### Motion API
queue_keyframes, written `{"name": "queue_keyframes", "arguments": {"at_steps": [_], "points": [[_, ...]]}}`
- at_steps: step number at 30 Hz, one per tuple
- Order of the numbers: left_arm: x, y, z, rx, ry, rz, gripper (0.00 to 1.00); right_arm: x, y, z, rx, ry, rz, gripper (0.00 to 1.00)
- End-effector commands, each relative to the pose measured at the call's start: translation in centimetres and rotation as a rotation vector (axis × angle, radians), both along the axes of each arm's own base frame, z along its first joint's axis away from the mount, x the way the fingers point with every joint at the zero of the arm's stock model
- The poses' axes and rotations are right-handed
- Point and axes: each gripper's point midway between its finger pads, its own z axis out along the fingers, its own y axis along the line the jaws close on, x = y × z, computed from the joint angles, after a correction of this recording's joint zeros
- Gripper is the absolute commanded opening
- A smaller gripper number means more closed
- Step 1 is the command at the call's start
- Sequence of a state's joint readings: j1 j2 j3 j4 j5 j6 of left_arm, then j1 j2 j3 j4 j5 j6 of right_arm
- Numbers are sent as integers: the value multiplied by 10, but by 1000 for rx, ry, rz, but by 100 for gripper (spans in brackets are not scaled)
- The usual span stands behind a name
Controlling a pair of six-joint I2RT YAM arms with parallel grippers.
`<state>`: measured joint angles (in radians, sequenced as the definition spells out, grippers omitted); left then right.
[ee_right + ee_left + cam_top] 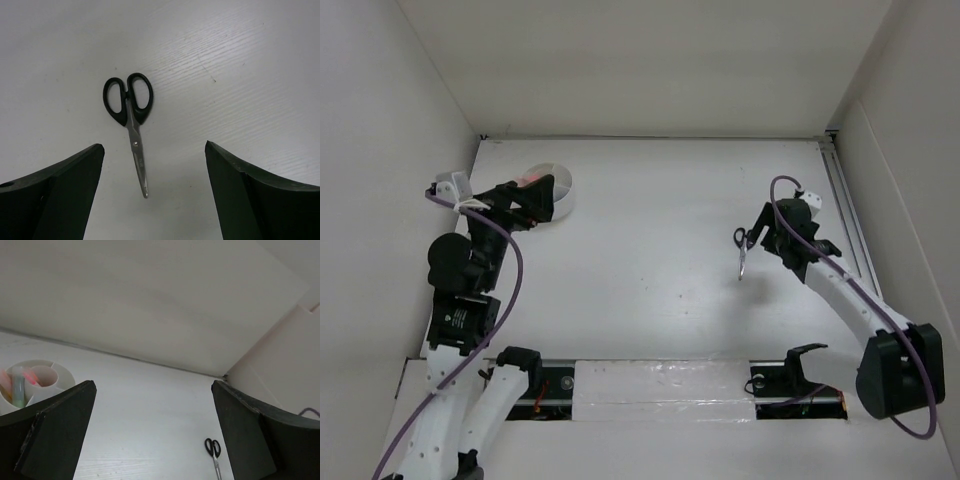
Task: Sort the stationery into containers
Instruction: Pick up the scissors from the center of the board.
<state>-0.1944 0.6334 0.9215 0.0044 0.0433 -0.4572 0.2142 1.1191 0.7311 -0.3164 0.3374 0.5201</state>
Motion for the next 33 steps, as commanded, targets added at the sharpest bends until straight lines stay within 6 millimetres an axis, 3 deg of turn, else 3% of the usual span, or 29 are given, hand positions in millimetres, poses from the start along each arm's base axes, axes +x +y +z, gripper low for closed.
{"name": "queue_keyframes", "arguments": {"at_steps": [1,4,6,14,19,25,33], "points": [[-10,4,29,-22,-93,10,100,16,-7,-11,-30,70,-28,87],[-14,-2,30,9,-98,-27,100,26,-16,-17,-48,111,-49,82],[-16,-9,30,15,-109,-65,100,32,-20,-23,-42,117,-46,72],[-12,-9,26,18,-89,-64,100,64,-10,-31,-17,142,38,67],[-11,-5,25,24,-91,-42,100,73,-5,-42,-19,175,70,66],[-10,-1,25,31,-92,-19,100,77,-4,-59,-21,227,72,63],[-8,-2,21,32,-83,-19,100,72,-12,-60,-51,236,43,62]]}}
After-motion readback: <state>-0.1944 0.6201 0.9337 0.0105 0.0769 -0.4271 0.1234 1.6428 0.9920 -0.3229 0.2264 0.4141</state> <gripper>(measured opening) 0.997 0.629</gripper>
